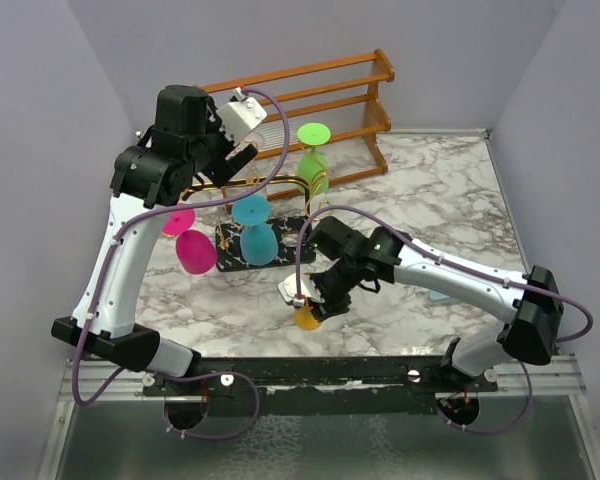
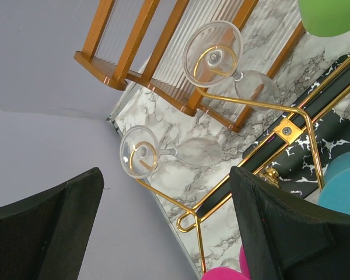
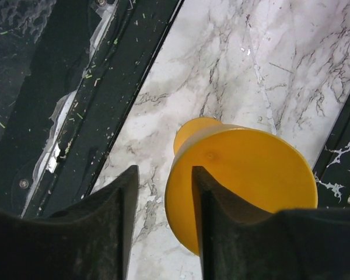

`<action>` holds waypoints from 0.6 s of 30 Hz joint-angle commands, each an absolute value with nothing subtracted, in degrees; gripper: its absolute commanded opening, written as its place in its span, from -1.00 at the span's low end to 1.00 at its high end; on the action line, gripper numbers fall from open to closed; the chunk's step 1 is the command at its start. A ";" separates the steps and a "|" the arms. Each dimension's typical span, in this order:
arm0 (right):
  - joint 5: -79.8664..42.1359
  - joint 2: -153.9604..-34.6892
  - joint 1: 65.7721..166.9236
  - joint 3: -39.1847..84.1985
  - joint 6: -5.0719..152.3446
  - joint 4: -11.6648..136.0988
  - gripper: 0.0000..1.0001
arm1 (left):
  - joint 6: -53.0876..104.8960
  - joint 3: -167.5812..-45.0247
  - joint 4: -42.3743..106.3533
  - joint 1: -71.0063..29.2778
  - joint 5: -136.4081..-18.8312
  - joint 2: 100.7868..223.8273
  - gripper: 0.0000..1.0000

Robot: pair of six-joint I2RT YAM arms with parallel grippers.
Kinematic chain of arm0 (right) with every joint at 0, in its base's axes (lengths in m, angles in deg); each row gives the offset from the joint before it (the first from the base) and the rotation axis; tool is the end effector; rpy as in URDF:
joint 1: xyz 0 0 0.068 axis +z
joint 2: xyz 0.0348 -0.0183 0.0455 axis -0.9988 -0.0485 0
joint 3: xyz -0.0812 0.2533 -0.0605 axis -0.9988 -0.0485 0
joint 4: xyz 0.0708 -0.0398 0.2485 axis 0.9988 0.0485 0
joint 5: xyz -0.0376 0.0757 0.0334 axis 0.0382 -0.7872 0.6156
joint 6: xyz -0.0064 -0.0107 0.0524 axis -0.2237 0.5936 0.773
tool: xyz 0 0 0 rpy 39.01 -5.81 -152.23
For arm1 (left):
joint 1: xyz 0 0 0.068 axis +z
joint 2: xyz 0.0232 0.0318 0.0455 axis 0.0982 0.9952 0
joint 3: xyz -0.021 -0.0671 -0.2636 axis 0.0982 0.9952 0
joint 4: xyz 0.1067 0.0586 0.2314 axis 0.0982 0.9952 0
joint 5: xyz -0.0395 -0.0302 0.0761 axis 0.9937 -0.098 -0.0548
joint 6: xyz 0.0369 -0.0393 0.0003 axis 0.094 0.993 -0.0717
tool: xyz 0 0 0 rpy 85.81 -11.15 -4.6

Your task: Place the wine glass upside down on the wine glass rack

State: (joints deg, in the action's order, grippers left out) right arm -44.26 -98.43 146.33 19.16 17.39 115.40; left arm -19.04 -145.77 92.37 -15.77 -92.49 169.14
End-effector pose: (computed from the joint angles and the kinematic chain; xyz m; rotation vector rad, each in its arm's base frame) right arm 0.1328 0.2598 0.2851 -2.2616 1.4256 0.8350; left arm 0.2473 -0.0926 0.4948 0.8936 1.8788 0.2473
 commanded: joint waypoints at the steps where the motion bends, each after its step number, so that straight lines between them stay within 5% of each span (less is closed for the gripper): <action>1: -43.60 -99.15 146.73 21.35 16.37 117.14 -0.30 | -19.48 -145.80 90.79 -15.47 -91.00 167.41 0.84; 8: -42.35 -97.61 146.79 21.77 15.85 118.51 -0.97 | -20.21 -144.87 89.59 -15.46 -92.28 166.99 0.84; 18: -37.22 -93.66 143.03 19.89 15.84 120.06 -0.97 | -21.34 -145.44 91.37 -15.46 -89.55 167.79 0.98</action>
